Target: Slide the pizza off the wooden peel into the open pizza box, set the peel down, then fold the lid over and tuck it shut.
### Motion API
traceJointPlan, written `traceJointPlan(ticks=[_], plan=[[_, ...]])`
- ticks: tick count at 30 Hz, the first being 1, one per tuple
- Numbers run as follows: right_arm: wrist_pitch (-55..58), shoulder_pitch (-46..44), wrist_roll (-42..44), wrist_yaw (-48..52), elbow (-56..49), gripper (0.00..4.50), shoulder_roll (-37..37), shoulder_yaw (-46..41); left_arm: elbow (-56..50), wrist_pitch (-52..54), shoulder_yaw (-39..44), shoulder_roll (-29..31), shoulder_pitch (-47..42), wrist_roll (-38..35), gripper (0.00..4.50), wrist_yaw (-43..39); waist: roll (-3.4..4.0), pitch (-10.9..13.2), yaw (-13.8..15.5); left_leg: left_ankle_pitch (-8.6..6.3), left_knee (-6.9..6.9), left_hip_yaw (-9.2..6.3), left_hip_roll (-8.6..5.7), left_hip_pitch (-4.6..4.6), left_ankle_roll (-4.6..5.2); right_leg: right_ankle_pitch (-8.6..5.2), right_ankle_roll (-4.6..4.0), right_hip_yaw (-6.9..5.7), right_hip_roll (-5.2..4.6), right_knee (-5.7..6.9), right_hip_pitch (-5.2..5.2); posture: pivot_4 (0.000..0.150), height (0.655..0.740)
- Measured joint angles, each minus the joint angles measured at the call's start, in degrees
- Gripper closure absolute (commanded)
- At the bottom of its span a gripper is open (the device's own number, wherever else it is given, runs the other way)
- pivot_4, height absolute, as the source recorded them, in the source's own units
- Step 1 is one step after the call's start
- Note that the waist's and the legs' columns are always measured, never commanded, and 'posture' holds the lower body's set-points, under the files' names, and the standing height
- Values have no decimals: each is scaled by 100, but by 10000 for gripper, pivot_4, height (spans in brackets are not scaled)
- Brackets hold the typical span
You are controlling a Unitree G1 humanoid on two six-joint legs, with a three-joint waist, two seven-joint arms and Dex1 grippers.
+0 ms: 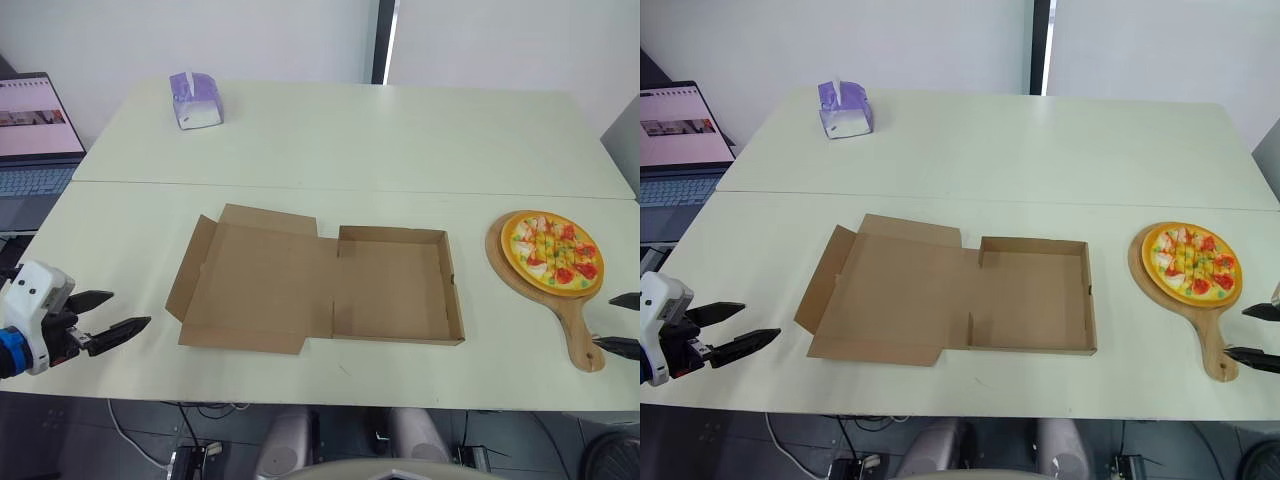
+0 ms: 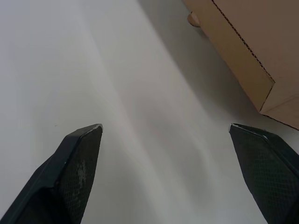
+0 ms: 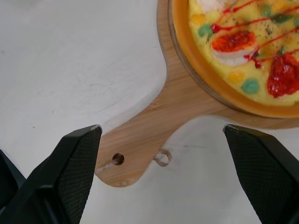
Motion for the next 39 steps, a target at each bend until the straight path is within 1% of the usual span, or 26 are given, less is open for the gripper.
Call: traceJointPlan(ticks=[12,16,18,20,23,26,30,35,39], plan=[[-102,-63,-192,-93,309,289,-39,-1,104,59,69,18,62,-79,0,-230,0,0,-2,0,-1,2,0,17,0,-1,-1,0,0,0,14,1500,7251],[-164,-68,-198,-110,337,289,-39,-1,-9,96,251,301,55,-135,0,-473,0,0,-2,-1,-1,2,0,20,0,-1,-1,1,0,0,17,1500,7251],[-170,-68,-199,-125,355,289,-39,-2,-204,199,251,373,-165,-257,0,-516,0,0,15,0,0,1,-2,22,0,-1,-1,1,0,0,20,1500,7251],[-179,-97,-195,-148,347,289,-39,-29,-575,346,150,506,-574,-480,0,-517,0,0,40,0,1,2,-2,26,0,-1,-1,1,0,0,25,1500,7251],[-121,-29,-156,-236,228,289,-1,-221,-1142,579,-252,627,-1221,-873,0,-510,6,2,43,1,0,4,-4,30,-3,-1,0,5,0,1,28,1500,7251],[122,119,12,-347,-130,289,240,-569,-1552,851,-804,608,-1906,-1303,0,-469,7,2,27,10,-4,2,-4,34,-18,-1,0,5,2,7,29,1500,7251],[735,554,261,-513,-1028,289,665,-1055,-2087,1015,-1673,263,-2766,-1813,0,-372,11,0,28,11,-3,4,-4,36,-20,0,1,10,2,8,34,1500,7251],[1946,986,591,-1002,-2273,289,1234,-1683,-2492,1078,-2797,-209,-3591,-2083,0,-512,9,1,20,11,-2,3,-4,42,-21,-1,3,14,8,9,43,1500,7251],[2929,1026,730,-1599,-3099,289,1409,-1687,-2587,938,-3433,-350,-4167,-2085,0,-899,9,1,4,13,-1,8,-5,44,-23,-5,9,21,14,8,45,1500,7251]])
